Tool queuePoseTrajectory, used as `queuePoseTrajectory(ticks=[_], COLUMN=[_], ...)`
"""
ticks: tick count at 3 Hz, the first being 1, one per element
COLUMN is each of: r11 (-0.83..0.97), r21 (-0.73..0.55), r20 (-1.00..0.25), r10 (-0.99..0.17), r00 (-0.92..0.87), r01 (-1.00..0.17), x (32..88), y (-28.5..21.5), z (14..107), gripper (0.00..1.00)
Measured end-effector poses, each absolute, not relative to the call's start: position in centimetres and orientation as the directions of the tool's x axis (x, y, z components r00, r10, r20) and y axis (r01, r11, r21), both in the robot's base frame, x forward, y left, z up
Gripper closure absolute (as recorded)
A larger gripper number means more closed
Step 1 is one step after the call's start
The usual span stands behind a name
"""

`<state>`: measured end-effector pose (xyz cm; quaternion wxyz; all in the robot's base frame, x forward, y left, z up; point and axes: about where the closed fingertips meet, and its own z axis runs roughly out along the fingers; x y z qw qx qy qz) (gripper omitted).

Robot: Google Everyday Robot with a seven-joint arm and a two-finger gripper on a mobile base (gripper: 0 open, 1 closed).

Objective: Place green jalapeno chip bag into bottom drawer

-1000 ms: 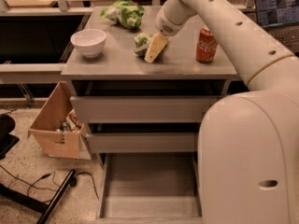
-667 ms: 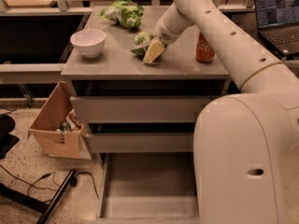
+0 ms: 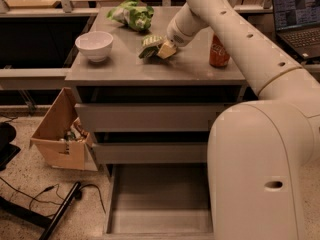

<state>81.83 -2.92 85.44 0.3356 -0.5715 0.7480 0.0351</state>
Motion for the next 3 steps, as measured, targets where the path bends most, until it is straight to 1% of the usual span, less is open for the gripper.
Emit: queuePoseTrajectory(ticks=[1, 2, 3], r11=[0.344, 0.256, 0.183], r21=[-0.331, -0.348, -0.394], r20=[-0.542, -0.478, -0.406], r10=[-0.832, -0.876, -0.914], r00=[-0.122, -0.064, -0.008], r01=[-0.879, -0.902, -0.901], x=[81.8, 79.0, 75.2], y=[-2.9, -1.4, -0.3], z=[85.4, 90.1, 96.9], gripper=[1.00, 1.00, 1.00])
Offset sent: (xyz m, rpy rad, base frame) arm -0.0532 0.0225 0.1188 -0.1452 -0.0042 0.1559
